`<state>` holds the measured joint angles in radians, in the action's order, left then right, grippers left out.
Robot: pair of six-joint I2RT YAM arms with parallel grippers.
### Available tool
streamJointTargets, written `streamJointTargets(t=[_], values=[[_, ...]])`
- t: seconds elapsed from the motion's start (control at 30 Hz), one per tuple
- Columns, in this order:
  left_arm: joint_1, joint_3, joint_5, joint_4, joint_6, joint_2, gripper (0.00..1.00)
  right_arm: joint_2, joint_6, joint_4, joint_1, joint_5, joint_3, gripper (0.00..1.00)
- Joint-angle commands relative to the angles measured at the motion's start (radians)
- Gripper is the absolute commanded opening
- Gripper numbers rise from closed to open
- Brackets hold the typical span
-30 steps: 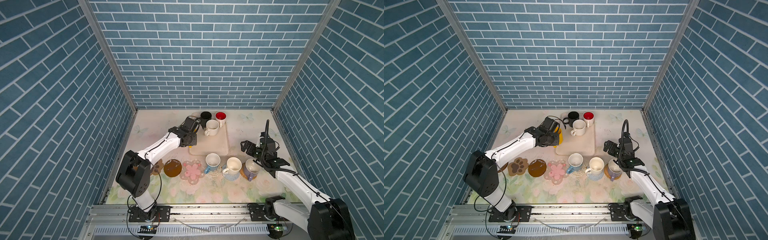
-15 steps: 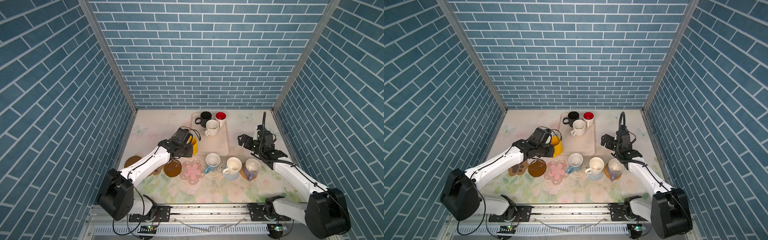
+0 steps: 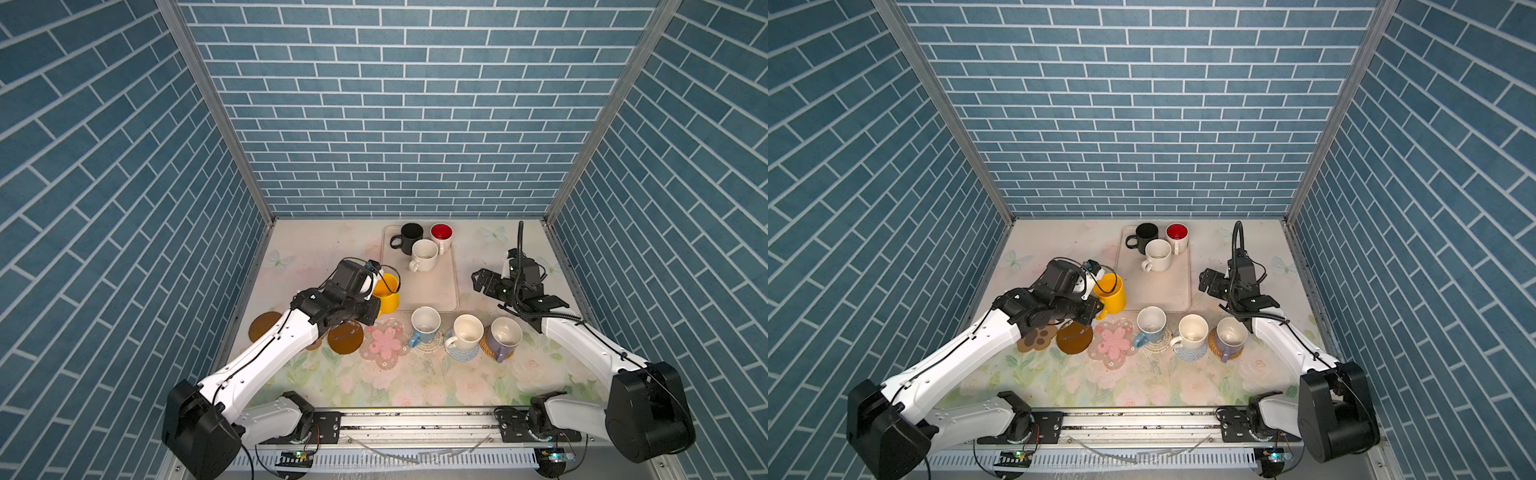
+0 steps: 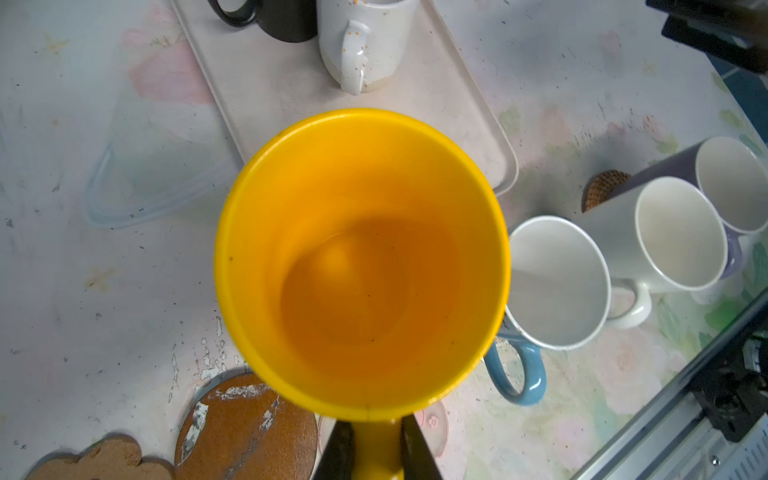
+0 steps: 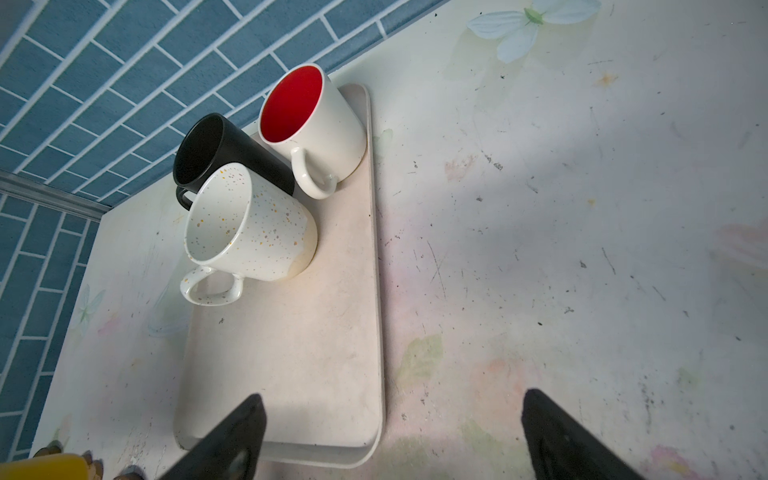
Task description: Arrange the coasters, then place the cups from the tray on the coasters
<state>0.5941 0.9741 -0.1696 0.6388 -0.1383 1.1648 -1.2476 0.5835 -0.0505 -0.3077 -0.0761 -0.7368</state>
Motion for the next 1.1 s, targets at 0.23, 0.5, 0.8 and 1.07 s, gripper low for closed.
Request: streamJointTargets(t=[0.23,0.5,0.8,1.07], values=[[0.000,-0.075,-0.057,0.009,0.139,-0.056,0.00,-0.004,-0.033,0.022,-0.005,-0.007,-0.019,0.96],[0.000,-0.152,-0.100,-0.038,0.161,-0.065,0.00,-0.019,-0.029,0.040,-0.005,-0.007,-0.009,0.96],[0.000,-0.195,-0.124,-0.081,0.151,-0.079,0.00,-0.017,-0.036,0.049,-0.005,-0.007,0.009,0.96],[0.002,-0.204,-0.097,-0.059,0.149,-0.057,0.00,-0.019,-0.049,0.054,-0.004,-0.004,0.016,0.96]])
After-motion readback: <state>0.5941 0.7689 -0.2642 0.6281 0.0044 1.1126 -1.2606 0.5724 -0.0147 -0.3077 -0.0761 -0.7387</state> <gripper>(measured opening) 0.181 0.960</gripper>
